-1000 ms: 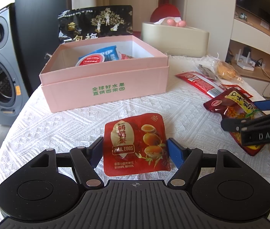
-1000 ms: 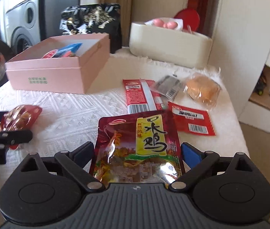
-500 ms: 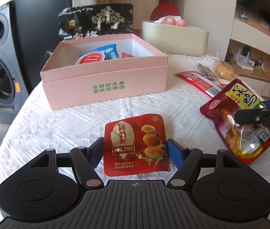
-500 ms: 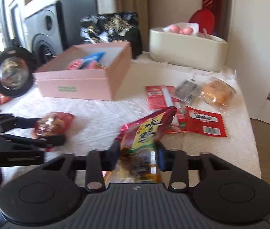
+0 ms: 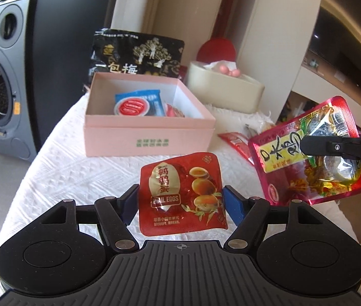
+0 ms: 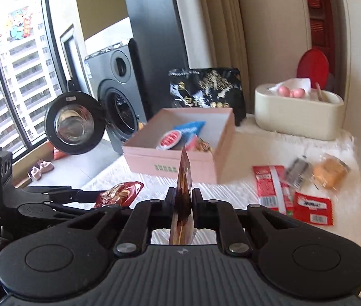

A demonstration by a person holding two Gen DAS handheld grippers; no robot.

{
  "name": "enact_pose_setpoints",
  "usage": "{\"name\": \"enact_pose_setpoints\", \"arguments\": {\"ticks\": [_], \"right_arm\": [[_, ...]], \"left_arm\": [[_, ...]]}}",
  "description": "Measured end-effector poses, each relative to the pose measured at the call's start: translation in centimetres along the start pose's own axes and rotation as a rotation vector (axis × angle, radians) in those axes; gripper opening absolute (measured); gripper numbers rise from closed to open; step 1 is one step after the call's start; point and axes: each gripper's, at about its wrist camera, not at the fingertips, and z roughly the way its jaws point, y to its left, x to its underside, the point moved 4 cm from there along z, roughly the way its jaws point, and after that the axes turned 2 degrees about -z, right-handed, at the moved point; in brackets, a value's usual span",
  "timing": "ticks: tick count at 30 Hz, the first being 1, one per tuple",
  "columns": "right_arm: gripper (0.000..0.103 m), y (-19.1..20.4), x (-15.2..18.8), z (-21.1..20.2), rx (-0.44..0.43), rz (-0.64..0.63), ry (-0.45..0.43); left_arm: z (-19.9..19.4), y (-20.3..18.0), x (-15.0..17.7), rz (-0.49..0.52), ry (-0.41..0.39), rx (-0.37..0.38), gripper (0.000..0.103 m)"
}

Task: Organize snacks
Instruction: 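Lower the quail-egg bag into the pink box with left gripper while right drops chicken bag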

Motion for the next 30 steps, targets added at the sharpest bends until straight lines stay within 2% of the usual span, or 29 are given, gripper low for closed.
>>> {"name": "enact_pose_setpoints", "arguments": {"ticks": [3,6,10,13,16,17,18,20,21,22,23,25,27,30], "right_arm": [[0.012,0.5,-1.1,0.5,-0.034,-0.005,0.002],[0.012,1.0,-3.0,1.2,-0.048,-0.036,-0.012],[0.012,1.4,-7.8,3.0,-0.02,-0.102,-0.071],[0.012,1.5,-12.3,5.3,0.033,-0.16,-0.139],[0.014,1.8,-16.0,9.0,0.129,-0.253,-0.209],[0.017,1.6,-16.9,10.5,0.116,-0.265,-0.184],[0.022,1.2,-17.4,12.1,0.092,-0.248,-0.142],[0.022,0.0,-17.5,14.4,0.057,-0.163,-0.069],[0.022,-0.5,-17.2,15.0,0.047,-0.136,-0.046],[0.023,-1.2,-16.7,15.0,0.043,-0.115,-0.038],[0.024,-1.8,-16.1,14.8,0.047,-0.102,-0.037],[0.039,-3.2,-14.4,14.1,0.082,-0.097,-0.035],[0.05,-4.5,-12.7,13.6,0.141,-0.107,-0.03],[0.05,-6.1,-10.0,13.2,0.212,-0.134,-0.004]], "left_arm": [[0.2,0.6,-0.8,-0.009,0.003,-0.004,0.075],[0.5,1.4,-3.1,-0.009,-0.02,-0.018,0.075],[0.8,2.3,-8.6,0.039,-0.112,-0.058,0.075],[2.1,2.9,-13.0,0.071,-0.164,-0.096,0.075],[4.7,4.2,-17.1,0.024,-0.168,-0.037,0.077],[6.5,4.8,-17.8,0.006,-0.151,-0.008,0.077],[8.7,5.4,-18.0,-0.006,-0.102,0.002,0.077],[13.2,6.5,-17.6,-0.018,0.035,-0.013,0.075],[14.5,6.9,-17.3,-0.028,0.05,-0.023,0.072],[15.2,7.2,-17.0,-0.031,0.041,-0.035,0.067],[15.5,7.3,-16.8,-0.029,0.03,-0.046,0.067],[15.7,7.4,-16.5,-0.022,0.009,-0.059,0.067],[15.4,7.4,-16.2,-0.022,-0.02,-0.074,0.067],[13.8,7.4,-16.1,-0.025,-0.071,-0.088,0.067]]}}
